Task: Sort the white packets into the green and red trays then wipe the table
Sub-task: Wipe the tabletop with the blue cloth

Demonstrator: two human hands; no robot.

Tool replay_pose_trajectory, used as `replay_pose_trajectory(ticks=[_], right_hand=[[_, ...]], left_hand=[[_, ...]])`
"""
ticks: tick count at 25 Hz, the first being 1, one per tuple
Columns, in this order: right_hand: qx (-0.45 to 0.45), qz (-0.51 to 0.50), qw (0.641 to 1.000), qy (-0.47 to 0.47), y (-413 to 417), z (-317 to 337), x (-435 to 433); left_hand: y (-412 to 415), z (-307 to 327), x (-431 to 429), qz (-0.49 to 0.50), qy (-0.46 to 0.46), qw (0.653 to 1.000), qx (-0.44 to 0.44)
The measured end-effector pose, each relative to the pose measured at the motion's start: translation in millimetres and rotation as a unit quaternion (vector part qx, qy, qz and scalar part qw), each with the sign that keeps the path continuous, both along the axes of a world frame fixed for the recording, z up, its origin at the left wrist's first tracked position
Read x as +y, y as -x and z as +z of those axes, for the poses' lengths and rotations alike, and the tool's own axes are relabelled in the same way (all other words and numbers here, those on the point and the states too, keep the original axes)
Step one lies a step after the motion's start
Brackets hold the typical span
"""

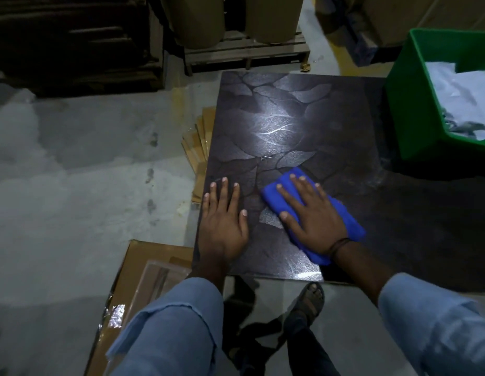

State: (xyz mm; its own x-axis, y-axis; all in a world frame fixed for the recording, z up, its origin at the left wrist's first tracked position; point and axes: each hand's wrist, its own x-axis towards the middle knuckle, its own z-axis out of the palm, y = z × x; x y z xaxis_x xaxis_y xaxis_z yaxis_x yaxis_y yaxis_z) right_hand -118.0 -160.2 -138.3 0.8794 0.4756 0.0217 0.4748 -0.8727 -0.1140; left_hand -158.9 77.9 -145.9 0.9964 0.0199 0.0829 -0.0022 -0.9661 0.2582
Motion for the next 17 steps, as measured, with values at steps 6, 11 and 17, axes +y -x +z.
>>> replay_pose_trajectory(ticks=[6,11,17], right_hand=[[0.014,-0.110,0.994,-0.020,-95,-7,83],[0.013,-0.020,1.000,-0.019,-136,-7,86],[-0.005,0.054,0.999,-0.004,-126,-11,73]], left_hand=[[0,-5,0,-0.003,0.008,1.000,-0.024],[0,-6,0,-0.003,0.012,0.999,-0.029],[-1,-9,1,-0.006,0.022,0.999,-0.034]])
